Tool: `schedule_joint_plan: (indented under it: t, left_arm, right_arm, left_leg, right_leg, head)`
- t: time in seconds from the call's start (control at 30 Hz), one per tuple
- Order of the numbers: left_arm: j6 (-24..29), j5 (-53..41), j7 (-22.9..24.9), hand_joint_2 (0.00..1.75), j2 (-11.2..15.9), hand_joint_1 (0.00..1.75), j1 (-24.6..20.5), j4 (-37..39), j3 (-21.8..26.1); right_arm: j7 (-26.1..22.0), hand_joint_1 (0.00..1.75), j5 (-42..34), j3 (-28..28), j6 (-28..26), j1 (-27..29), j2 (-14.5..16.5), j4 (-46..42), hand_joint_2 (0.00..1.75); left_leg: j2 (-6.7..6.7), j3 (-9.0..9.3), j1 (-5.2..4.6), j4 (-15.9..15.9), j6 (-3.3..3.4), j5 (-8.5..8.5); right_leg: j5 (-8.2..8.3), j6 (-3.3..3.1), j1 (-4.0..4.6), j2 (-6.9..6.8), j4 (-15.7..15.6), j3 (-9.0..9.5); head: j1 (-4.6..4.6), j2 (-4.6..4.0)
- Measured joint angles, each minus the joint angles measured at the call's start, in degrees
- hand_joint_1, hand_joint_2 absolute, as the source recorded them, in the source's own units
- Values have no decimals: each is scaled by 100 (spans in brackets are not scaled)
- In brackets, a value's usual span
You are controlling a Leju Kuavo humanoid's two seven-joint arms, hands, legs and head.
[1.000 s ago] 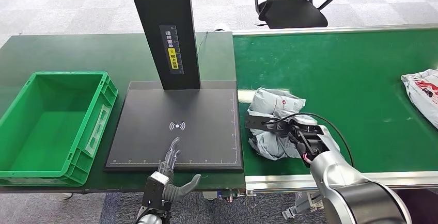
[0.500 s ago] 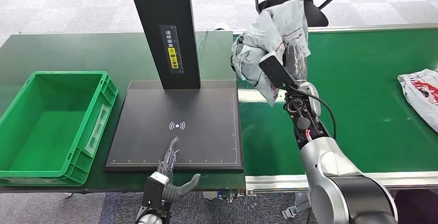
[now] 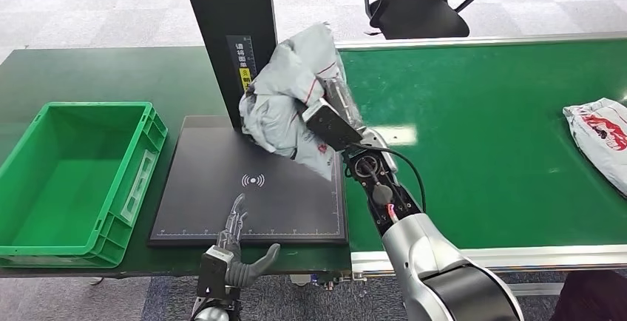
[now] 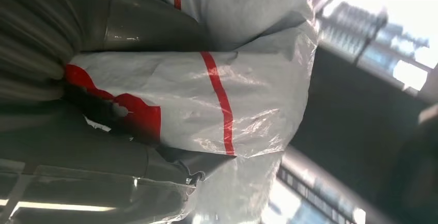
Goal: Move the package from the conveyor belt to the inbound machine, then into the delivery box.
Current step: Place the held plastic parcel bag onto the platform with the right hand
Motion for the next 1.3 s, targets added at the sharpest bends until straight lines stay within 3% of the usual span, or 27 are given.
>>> schedule_joint_plan:
  t: [0.17,0.33,0.4,0.47,0.53,0.7,0.87,1.03,1.2,1.3]
  left_arm:
    - [129,13,-1,175,1,0,495,-1051,-9]
    - [464,24,-2,175,1,0,1075,-2186,-45]
    - [730,91,-2,175,4,0,1239,-2581,-93]
    - [1092,152,-2,175,19,0,1371,-2986,-170]
    - [1509,131,-2,175,55,0,1470,-3362,-275]
    - [2593,-75,-2,175,218,0,1631,-4153,-629]
    - [2947,-272,-2,175,335,0,1752,-4498,-835]
    - [2789,-544,9,175,344,0,1787,-4535,-842]
    - [2447,-1356,329,175,333,0,1766,-4316,-834]
    - [2389,-1914,731,175,340,0,1696,-4063,-868]
  right_arm:
    - [689,175,-360,859,1418,94,199,333,175]
    - [1338,175,-787,1655,1987,158,241,631,175]
    - [1489,131,-866,1828,2081,160,244,716,175]
    - [1619,44,-894,1973,2099,165,243,792,175]
    - [1690,0,-881,2102,1907,187,240,851,175]
    - [1535,0,-968,2251,647,251,175,902,175]
    - [417,0,-1849,1993,-396,750,-52,528,175]
    - [-157,0,-2843,1489,-795,2460,-422,-1322,175]
    - [-203,0,-2813,1338,-1897,4613,-754,-3880,175]
    - [-193,0,-2775,1327,-2308,5323,-875,-4907,175]
  left_leg:
    - [-10,-31,6,0,-1,0]
    - [-10,-56,6,1,-1,0]
    - [-9,-56,6,1,-1,-1]
    - [-9,-56,6,1,-2,-1]
    - [-10,-56,6,1,-2,-1]
    - [-10,-53,7,1,-2,-1]
    - [-22,-53,6,2,-2,-2]
    - [-47,-55,6,1,-8,-15]
    - [-48,-55,7,-1,-15,-39]
    - [-40,-51,7,-2,-18,-44]
  right_leg:
    - [-1,-1,7,-3,1,-32]
    - [-2,-2,7,-4,0,-57]
    - [-2,-1,7,-4,-1,-57]
    - [-2,-1,7,-4,-2,-57]
    - [-2,-2,7,-5,-2,-57]
    - [-2,-2,7,-6,-2,-54]
    - [-4,0,6,-19,-4,-47]
    - [-26,-2,7,-43,-8,-40]
    - [-49,-8,7,-53,-7,-38]
    - [-52,-11,7,-48,-7,-39]
  head:
    - [-1,0]
    - [3,0]
    - [3,0]
    - [2,0]
    - [2,0]
    - [3,0]
    - [5,0]
    - [5,0]
    - [2,0]
    - [2,0]
